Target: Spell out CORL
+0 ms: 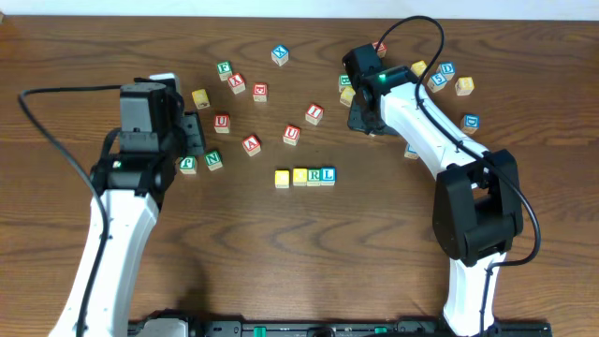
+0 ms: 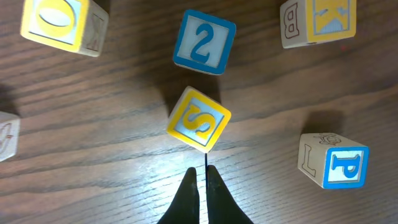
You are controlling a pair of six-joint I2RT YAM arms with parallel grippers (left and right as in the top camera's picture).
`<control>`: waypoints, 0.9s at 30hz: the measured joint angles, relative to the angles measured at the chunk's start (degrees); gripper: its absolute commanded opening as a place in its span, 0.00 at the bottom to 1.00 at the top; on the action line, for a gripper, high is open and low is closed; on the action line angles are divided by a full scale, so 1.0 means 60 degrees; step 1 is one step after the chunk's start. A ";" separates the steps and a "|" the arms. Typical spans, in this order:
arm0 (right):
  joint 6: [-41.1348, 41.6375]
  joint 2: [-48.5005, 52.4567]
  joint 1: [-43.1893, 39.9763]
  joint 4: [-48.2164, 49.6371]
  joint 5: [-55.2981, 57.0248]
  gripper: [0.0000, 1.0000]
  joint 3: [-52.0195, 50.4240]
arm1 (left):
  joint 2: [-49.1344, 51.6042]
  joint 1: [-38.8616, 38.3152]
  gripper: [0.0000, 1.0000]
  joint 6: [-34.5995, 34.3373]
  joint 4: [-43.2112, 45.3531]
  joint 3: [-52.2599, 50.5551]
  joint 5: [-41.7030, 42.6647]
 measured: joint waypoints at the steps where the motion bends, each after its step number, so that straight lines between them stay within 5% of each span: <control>1: -0.0033 0.0000 0.0000 0.0004 -0.0033 0.01 0.0091 | 0.0277 -0.0029 0.36 -0.0062 -0.0004 0.0000 0.0044; 6: -0.0244 0.0000 0.0000 -0.0229 -0.0106 0.01 0.0787 | 0.2080 -0.0262 0.08 -0.0372 -0.0029 -0.0004 0.1115; 16: -0.0426 0.0000 0.0000 -0.0321 0.0029 0.01 0.1286 | 0.3013 -0.1351 0.08 -0.0474 -0.0317 -0.0004 0.3016; 27: -0.0426 0.0000 -0.0219 -0.0178 0.0062 0.01 0.1286 | 0.3013 -0.2317 0.08 -0.0477 -0.1045 -0.0182 0.1898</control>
